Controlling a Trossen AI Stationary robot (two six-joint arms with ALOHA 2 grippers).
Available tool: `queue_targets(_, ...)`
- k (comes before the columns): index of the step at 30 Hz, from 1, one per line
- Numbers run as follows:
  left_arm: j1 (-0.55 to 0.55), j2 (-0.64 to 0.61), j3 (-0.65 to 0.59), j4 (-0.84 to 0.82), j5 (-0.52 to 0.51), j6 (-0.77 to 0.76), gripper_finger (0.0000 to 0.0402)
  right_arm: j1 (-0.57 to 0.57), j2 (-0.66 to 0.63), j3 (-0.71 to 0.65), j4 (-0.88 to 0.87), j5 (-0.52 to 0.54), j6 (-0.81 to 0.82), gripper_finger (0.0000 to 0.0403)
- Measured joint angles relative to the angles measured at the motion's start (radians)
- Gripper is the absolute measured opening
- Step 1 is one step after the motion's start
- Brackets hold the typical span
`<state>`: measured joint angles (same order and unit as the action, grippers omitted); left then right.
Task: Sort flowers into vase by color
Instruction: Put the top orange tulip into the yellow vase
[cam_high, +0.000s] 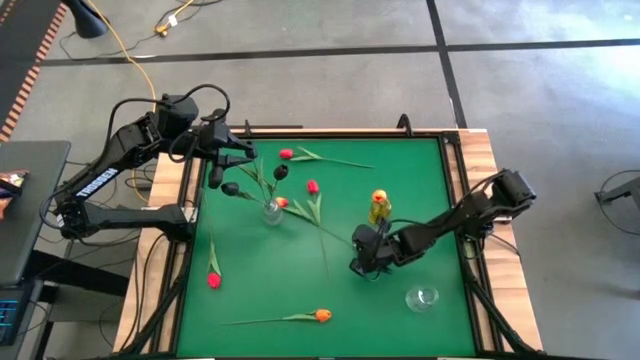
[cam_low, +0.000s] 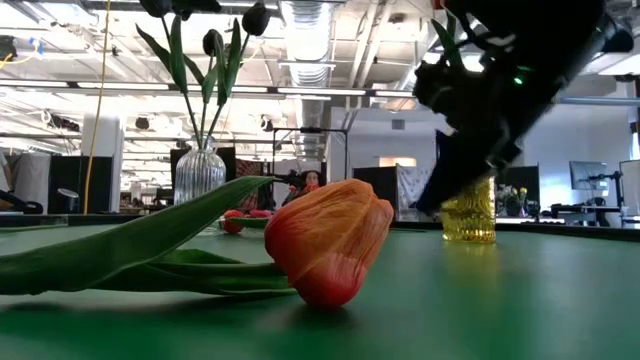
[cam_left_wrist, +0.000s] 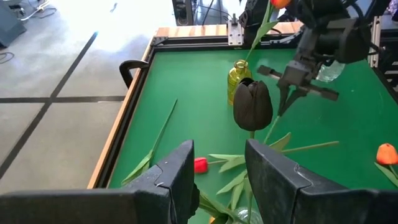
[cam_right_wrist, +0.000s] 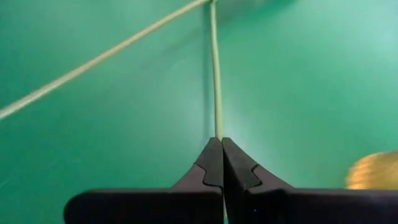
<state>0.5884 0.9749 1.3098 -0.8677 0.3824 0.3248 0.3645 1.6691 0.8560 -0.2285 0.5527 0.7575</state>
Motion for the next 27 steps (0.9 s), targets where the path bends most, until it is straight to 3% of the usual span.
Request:
queue_targets(7,0.0,0.0,0.0,0.0,0.0,-0.015,0.0132,0.003,-0.038,0.102,-0.13,0.171,-0.024,0.0017)
queue_targets(15,0.0,0.0,0.0,-0.002,0.0,-0.012,0.0132,0.005,-0.11,0.177,-0.138,0.15,-0.119,0.0017)
queue_targets(27,0.0,0.0,0.0,0.002,0.0,0.008,0.0132,0.014,-0.374,0.183,-0.227,-0.149,-0.036,0.0017)
